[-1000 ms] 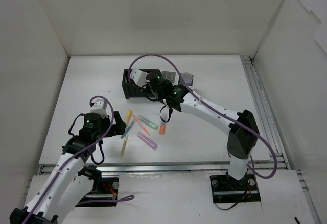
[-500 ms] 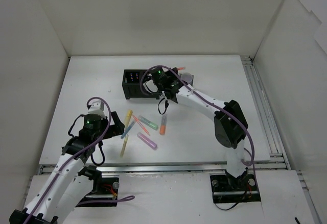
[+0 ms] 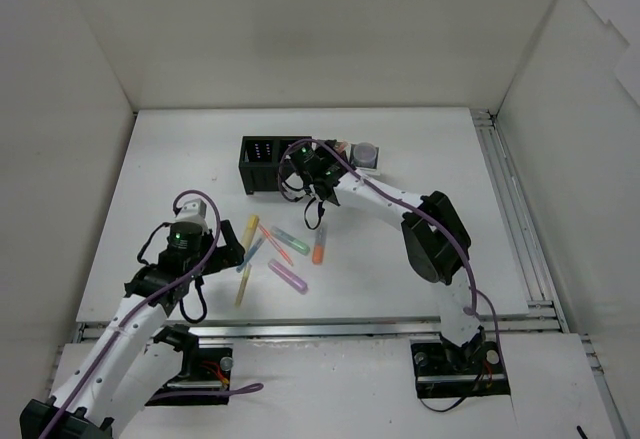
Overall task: Sort the stationery into containers
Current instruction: Place the pen in the storage box, then pick up the pen from the center of the board.
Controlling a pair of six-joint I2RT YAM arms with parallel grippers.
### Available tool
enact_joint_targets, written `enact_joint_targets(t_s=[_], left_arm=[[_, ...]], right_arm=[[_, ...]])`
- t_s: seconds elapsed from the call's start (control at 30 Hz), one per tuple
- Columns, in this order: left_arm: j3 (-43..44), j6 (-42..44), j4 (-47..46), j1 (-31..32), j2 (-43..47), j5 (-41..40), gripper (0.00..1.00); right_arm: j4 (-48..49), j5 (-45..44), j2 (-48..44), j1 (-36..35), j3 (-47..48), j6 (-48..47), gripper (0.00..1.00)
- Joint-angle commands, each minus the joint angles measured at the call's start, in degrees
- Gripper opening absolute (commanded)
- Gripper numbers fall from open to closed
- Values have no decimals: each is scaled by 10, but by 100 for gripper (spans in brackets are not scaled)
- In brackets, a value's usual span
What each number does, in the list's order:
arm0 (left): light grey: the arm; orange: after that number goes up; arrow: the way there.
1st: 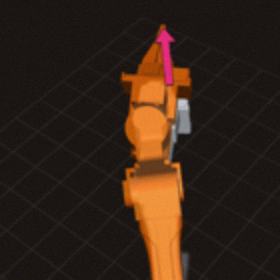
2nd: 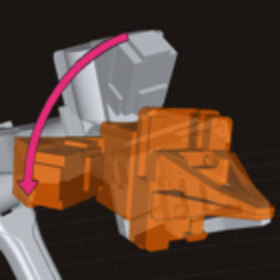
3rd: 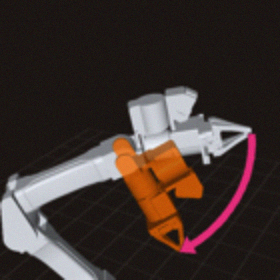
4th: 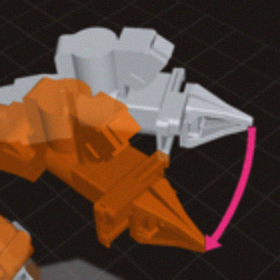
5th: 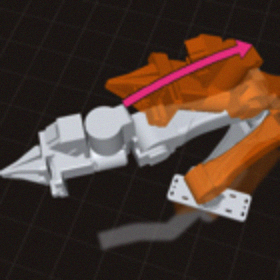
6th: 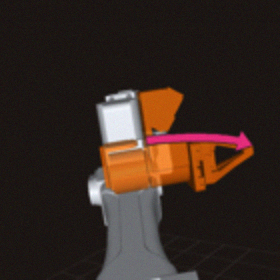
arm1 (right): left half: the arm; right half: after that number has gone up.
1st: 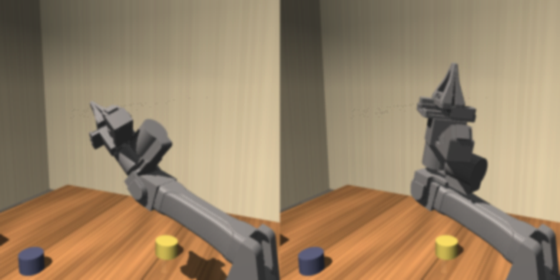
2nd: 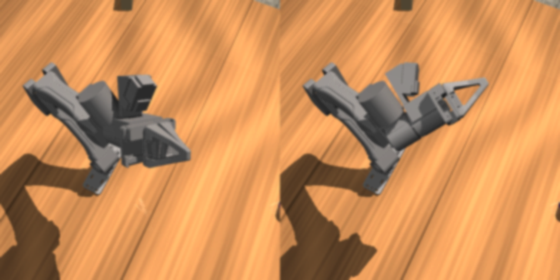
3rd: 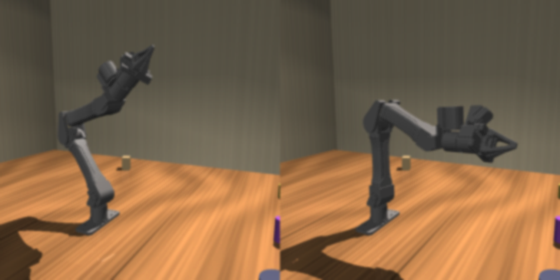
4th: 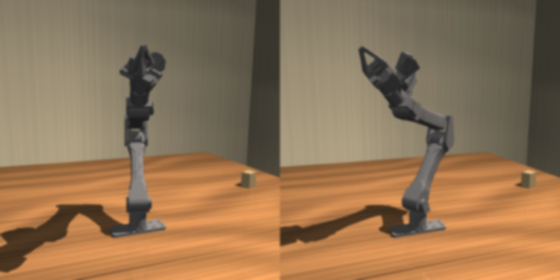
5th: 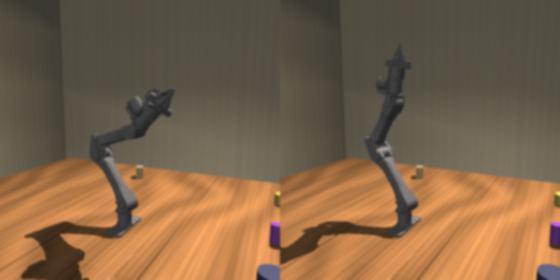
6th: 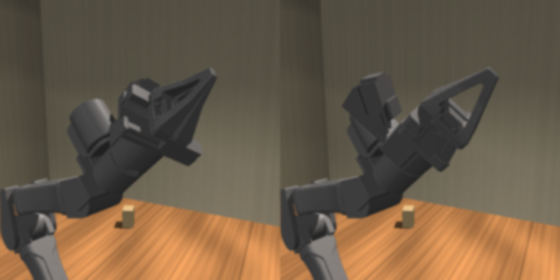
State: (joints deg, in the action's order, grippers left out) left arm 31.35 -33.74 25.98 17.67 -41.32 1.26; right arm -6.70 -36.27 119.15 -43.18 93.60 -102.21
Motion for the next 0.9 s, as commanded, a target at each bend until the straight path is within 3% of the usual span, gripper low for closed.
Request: enact_joint_targets(t_s=[0.0, 0.1, 0.17, 0.3, 0.47, 0.53, 0.57, 0.7, 0.87], left_arm=[[20, -14, -6, 3, -5, 1, 100], [9, -16, -13, 8, 1, 15, 100], [1, -19, -15, 22, -1, 23, 100], [-3, -37, -3, 47, -23, 9, 99], [3, -58, 5, 86, -88, -35, 99], [8, -60, -1, 104, -124, -43, 95], [12, -58, -5, 109, -139, -44, 92], [24, -63, -1, 132, -211, -53, 73], [27, -78, -4, 144, -253, -75, 54]], right_arm=[[5, 3, -26, -3, 25, -31, 39], [5, 7, -47, -9, 28, -21, 43], [4, 9, -57, -11, 31, -9, 57], [4, 22, -87, -20, 37, 21, 65], [5, 71, -147, -28, 70, 178, 76], [5, 106, -185, -23, 80, 300, 82], [9, 117, -200, -15, 83, 341, 98], [60, 161, -296, 23, 54, 589, 98], [156, 160, -384, 54, -68, 706, 98]])
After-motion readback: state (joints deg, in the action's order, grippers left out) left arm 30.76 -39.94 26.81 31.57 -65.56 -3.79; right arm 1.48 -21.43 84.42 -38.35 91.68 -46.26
